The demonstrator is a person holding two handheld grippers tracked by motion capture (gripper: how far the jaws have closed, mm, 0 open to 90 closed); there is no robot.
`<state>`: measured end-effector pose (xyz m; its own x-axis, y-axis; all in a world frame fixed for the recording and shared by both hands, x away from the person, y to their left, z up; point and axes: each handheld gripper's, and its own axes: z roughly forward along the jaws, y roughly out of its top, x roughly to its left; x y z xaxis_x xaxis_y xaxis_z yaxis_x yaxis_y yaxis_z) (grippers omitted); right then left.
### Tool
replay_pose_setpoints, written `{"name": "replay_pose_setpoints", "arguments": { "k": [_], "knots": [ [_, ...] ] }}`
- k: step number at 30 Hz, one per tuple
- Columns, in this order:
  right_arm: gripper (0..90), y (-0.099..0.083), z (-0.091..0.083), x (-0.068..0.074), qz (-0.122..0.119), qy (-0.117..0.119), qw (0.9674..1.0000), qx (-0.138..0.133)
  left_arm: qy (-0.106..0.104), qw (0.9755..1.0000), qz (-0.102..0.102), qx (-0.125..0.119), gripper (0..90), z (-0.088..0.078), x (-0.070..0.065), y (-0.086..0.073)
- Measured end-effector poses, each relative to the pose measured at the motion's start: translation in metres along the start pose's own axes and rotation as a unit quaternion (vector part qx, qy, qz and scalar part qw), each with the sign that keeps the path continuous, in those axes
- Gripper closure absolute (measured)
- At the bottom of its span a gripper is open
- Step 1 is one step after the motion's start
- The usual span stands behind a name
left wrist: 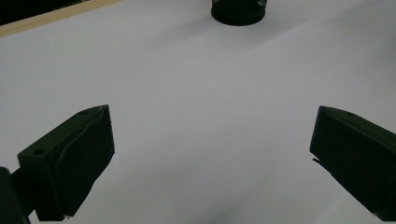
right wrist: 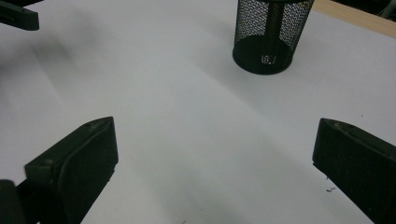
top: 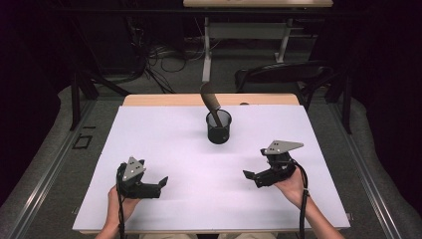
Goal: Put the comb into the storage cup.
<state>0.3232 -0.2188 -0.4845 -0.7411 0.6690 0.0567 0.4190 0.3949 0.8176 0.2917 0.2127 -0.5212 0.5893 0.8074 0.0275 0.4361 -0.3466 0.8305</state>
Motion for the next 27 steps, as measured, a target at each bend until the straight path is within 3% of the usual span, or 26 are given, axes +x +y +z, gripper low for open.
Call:
{"name": "replay_pose_setpoints", "arguments": {
  "k": [8,27],
  "knots": [
    [0.0,-0.014,-0.006,0.001,0.006,-0.006,0.9999,0.009,0.002,1.0,-0.003,0.004,0.0,-0.006,0.002,-0.006],
    [0.0,-0.046,-0.026,0.012,0.017,-0.019,0.9997,-0.001,0.007,0.9998,-0.013,0.009,0.0,-0.019,-0.001,-0.024]
  ]
}}
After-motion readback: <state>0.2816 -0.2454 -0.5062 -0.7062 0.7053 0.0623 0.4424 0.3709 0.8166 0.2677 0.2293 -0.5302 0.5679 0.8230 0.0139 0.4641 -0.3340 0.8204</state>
